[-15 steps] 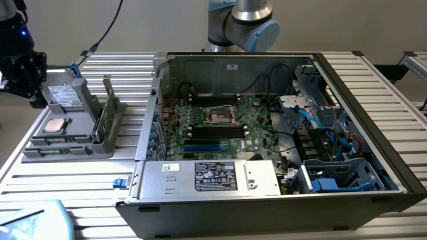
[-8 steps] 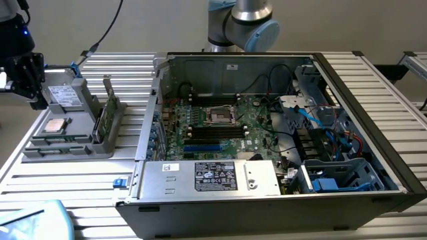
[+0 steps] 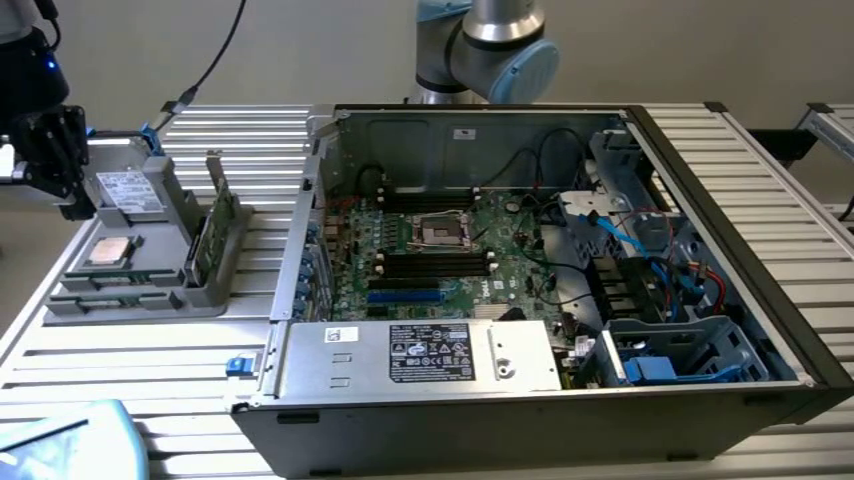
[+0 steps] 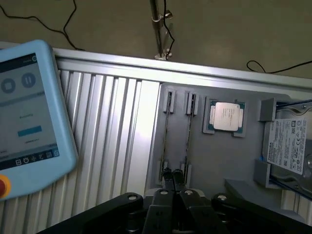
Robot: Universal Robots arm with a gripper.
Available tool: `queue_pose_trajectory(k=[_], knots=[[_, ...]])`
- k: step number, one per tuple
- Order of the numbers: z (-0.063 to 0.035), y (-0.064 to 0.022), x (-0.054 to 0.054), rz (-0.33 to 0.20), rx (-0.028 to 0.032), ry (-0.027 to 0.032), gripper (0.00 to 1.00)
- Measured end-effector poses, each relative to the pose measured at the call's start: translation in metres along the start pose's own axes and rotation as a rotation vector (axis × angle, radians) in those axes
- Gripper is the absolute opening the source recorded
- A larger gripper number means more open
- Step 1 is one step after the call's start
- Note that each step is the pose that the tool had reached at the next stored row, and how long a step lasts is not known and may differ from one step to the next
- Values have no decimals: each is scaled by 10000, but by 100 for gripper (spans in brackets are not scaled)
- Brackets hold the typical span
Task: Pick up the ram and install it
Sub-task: 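Pick up the ram and move it above insertion slot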
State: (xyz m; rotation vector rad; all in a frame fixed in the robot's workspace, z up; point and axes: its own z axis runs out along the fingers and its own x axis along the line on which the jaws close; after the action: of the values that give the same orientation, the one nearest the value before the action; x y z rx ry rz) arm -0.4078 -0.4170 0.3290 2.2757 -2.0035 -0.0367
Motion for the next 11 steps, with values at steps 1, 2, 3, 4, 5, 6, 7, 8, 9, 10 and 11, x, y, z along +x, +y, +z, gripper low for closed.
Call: queue_pose_trajectory(k=[1,2,3,4,5,6,7,8,9,10,11], knots=[[0,0,0,0,0,0,18],[0,0,0,0,1,0,18],[0,0,0,0,0,0,24],[0,0,0,0,1,0,30],[0,0,0,0,0,0,30],[8,2,0,-1,1,0,36],[26,5,1,-1,7,0,36],[45,11,1,0,8,1,42],[65,20,-1,2,12,2,42],[83,27,-1,2,18,2,42],[101,33,-2,1,25,2,42]])
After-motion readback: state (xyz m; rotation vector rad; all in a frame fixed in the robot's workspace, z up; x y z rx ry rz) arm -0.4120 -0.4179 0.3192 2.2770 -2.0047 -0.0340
